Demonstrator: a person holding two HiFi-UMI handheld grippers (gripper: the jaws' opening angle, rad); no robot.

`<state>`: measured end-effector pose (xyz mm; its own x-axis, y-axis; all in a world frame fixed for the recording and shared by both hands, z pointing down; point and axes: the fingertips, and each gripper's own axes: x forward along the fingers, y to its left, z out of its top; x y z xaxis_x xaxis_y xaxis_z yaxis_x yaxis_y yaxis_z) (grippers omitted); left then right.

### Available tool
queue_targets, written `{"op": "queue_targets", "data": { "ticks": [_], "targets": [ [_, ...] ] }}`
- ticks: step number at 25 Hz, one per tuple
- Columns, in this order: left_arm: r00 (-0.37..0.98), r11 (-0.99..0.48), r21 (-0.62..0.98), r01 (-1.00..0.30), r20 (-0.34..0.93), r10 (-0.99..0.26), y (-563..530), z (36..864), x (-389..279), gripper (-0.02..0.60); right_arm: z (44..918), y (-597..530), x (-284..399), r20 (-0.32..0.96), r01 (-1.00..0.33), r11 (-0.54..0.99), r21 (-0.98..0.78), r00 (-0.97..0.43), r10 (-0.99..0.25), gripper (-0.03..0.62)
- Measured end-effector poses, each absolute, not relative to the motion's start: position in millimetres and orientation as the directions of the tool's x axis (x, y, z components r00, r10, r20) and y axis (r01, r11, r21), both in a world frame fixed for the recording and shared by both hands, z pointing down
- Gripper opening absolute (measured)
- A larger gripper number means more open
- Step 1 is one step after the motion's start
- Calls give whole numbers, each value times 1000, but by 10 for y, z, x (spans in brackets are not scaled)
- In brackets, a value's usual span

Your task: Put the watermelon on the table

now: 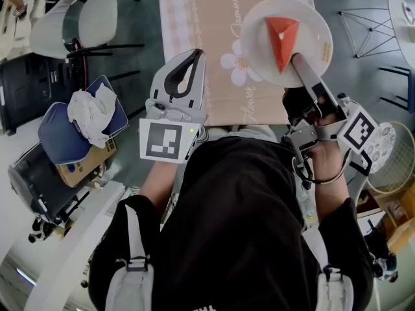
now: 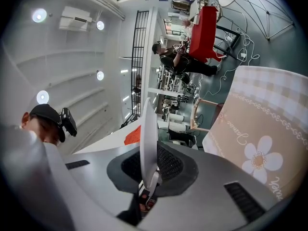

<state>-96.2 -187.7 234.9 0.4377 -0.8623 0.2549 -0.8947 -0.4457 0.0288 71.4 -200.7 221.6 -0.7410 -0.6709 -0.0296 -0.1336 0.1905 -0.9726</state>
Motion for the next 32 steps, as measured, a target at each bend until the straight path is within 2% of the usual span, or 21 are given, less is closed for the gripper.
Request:
{"op": "queue_targets", "data": {
  "ticks": [32],
  "targets": [
    [434, -437, 75, -896, 349, -830, -2321, 3124, -971, 12, 3085, -2307, 631, 6, -104, 118, -988, -772, -636, 26]
  ]
}}
